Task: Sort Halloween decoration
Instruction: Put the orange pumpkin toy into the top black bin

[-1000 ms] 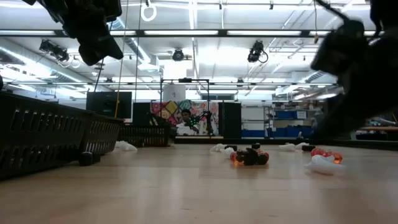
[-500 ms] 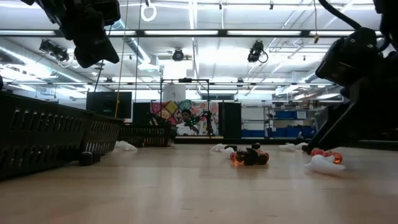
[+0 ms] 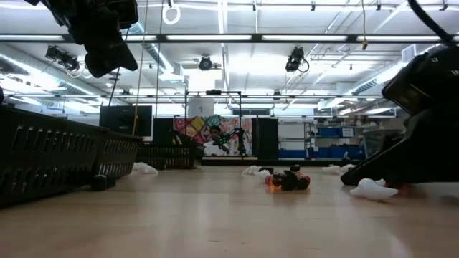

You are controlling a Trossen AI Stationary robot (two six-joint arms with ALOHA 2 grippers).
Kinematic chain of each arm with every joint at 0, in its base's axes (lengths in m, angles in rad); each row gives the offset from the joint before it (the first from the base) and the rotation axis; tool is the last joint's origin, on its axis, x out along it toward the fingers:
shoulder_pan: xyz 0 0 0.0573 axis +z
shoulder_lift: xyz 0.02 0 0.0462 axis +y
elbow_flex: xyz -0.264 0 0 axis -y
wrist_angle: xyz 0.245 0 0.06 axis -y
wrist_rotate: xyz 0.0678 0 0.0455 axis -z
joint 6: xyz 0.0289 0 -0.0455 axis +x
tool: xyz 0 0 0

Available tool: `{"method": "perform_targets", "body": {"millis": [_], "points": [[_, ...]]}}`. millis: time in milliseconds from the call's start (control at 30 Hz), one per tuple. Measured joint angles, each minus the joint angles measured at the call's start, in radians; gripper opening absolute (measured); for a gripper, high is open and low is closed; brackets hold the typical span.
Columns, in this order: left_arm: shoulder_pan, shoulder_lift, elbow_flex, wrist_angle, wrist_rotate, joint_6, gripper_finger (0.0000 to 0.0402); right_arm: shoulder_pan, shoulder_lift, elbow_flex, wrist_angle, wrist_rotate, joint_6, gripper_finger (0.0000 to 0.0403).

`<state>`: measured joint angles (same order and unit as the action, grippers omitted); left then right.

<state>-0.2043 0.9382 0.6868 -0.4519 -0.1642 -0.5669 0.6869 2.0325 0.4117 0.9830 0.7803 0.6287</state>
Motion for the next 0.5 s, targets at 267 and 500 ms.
{"method": "perform_targets", "body": {"millis": [267,500], "points": [[0.000,0.000,0.000,-0.016,0.002,0.003,0.0009,0.023,0.025,-0.002,0.016,0.041,-0.031,0.0160],[0.000,0.000,0.000,-0.031,0.002,0.027,0.0009,0.023,0.026,-0.004,0.012,0.056,-0.027,0.0100]]}}
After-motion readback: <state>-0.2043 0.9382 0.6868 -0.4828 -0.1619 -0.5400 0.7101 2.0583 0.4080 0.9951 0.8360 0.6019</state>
